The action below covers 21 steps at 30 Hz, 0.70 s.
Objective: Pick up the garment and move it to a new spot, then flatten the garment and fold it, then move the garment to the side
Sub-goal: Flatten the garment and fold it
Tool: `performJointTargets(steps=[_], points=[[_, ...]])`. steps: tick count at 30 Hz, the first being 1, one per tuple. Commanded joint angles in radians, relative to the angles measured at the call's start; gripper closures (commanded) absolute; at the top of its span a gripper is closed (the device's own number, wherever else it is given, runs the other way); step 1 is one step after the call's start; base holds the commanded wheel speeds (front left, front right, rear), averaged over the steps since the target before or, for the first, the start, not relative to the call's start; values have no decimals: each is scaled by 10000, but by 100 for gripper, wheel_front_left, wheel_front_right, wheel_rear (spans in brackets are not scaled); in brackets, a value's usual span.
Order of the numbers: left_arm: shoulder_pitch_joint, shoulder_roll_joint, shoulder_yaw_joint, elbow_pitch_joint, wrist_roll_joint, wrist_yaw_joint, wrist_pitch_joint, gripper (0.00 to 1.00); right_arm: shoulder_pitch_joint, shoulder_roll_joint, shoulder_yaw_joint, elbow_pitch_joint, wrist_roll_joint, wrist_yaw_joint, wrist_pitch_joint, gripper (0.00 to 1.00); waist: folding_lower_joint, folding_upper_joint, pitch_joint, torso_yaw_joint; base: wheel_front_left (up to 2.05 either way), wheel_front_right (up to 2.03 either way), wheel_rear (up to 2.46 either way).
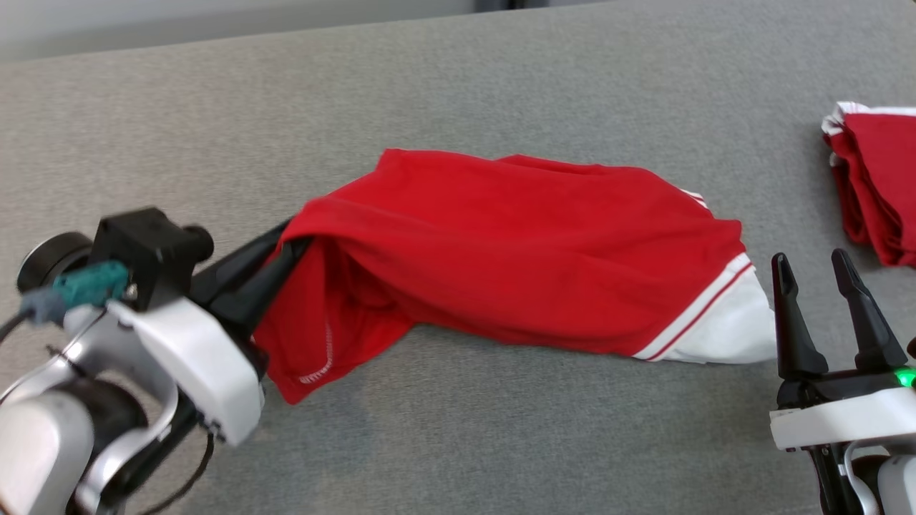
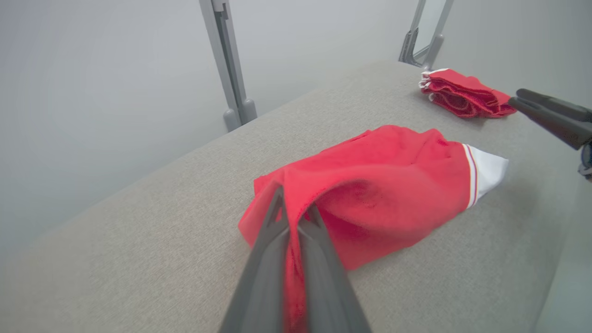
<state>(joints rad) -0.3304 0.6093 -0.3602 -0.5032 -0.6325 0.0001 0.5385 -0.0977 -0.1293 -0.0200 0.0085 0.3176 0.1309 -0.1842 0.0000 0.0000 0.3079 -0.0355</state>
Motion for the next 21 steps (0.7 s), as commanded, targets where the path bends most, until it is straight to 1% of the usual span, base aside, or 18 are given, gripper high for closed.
performJointTargets(steps=[1, 6, 7, 12, 14, 15, 16, 17, 18, 21], points=[[-514, -247, 52, 889, -69, -167, -334, 100, -168, -7, 4, 16, 95, -4, -38, 0, 0, 0, 244, -311, 0, 0, 0], [-1615, -1037, 1, 3662, 80, -432, -1362, 100, -356, 44, 142, 125, 170, -4, -96, 0, 0, 0, 606, -752, 0, 0, 0], [-1615, -1037, 1, 3662, 80, -432, -1362, 100, -356, 44, 142, 125, 170, -4, -96, 0, 0, 0, 606, -752, 0, 0, 0], [-2629, -1527, -211, 6318, 611, -643, -2384, 100, -531, 45, 272, 243, 241, -4, -154, 0, 0, 0, 921, -1062, 0, 0, 0], [-3015, -1699, -269, 7090, 803, -714, -2921, 100, -581, 35, 299, 271, 267, -4, -217, 0, 0, 0, 1005, -1100, 0, 0, 0], [-3136, -1759, -283, 7482, 907, -731, -3187, 83, -591, 28, 285, 291, 260, -4, -233, 0, 0, 0, 1032, -1098, 0, 0, 0], [-3200, -1836, -297, 7879, 929, -759, -3408, 64, -595, 27, 274, 314, 266, -4, -244, 0, 0, 0, 1056, -1091, 0, 0, 0], [-3293, -1954, -268, 8197, 905, -772, -3670, 2, -601, 36, 267, 336, 270, -4, -252, 0, 0, 0, 1076, -1081, 0, 0, 0], [-3398, -2030, -232, 8472, 900, -803, -3942, 0, -606, 45, 275, 349, 266, -4, -269, 0, 0, 0, 1088, -1064, 0, 0, 0], [-3379, -2256, -156, 9130, 780, -859, -4569, 0, -620, 42, 234, 418, 236, -4, -291, 0, 0, 0, 1052, -962, 0, 0, 0]])
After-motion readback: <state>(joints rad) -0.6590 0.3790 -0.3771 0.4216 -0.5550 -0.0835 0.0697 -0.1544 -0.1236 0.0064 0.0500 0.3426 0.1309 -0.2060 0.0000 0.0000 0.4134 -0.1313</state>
